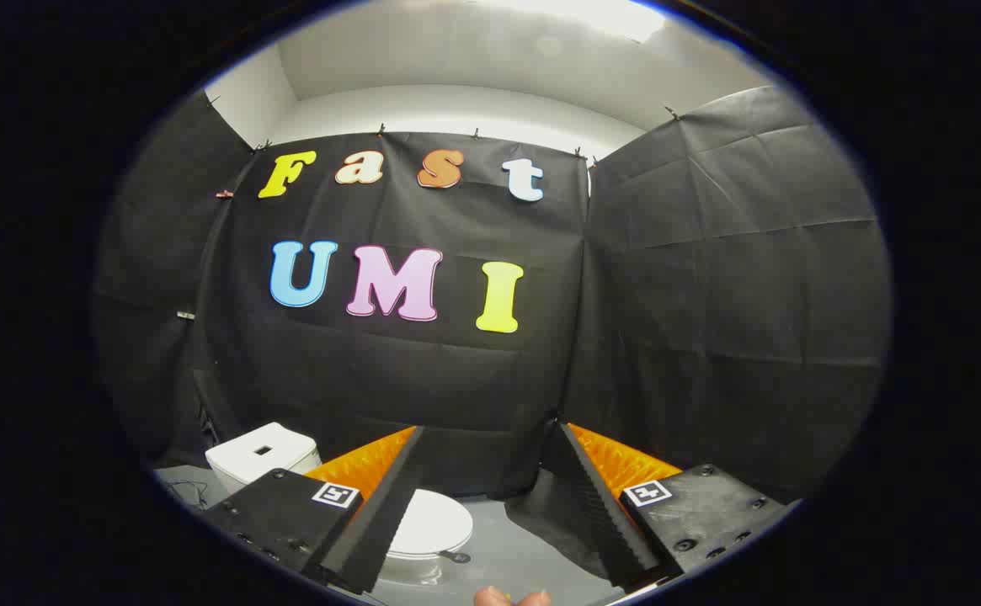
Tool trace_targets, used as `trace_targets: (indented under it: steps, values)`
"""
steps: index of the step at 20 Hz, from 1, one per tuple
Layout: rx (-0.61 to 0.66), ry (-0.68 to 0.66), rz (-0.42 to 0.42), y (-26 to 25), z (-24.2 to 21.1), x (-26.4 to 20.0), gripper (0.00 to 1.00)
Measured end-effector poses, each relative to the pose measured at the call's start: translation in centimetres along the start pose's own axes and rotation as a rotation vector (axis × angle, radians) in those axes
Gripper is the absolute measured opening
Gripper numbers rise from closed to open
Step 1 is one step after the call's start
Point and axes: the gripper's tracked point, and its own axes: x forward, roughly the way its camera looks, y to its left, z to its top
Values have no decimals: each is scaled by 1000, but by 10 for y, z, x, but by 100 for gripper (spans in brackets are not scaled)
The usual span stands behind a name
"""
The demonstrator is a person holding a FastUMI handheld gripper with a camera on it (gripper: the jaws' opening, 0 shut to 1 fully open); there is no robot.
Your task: Open the toilet lid.
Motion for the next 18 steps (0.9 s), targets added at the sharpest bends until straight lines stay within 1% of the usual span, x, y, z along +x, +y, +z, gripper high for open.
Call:
trace_targets:
  steps: [13,18]
  values:
    - [31,-3,7,1,1,0,98]
    - [35,-39,61,12,1,3,98]
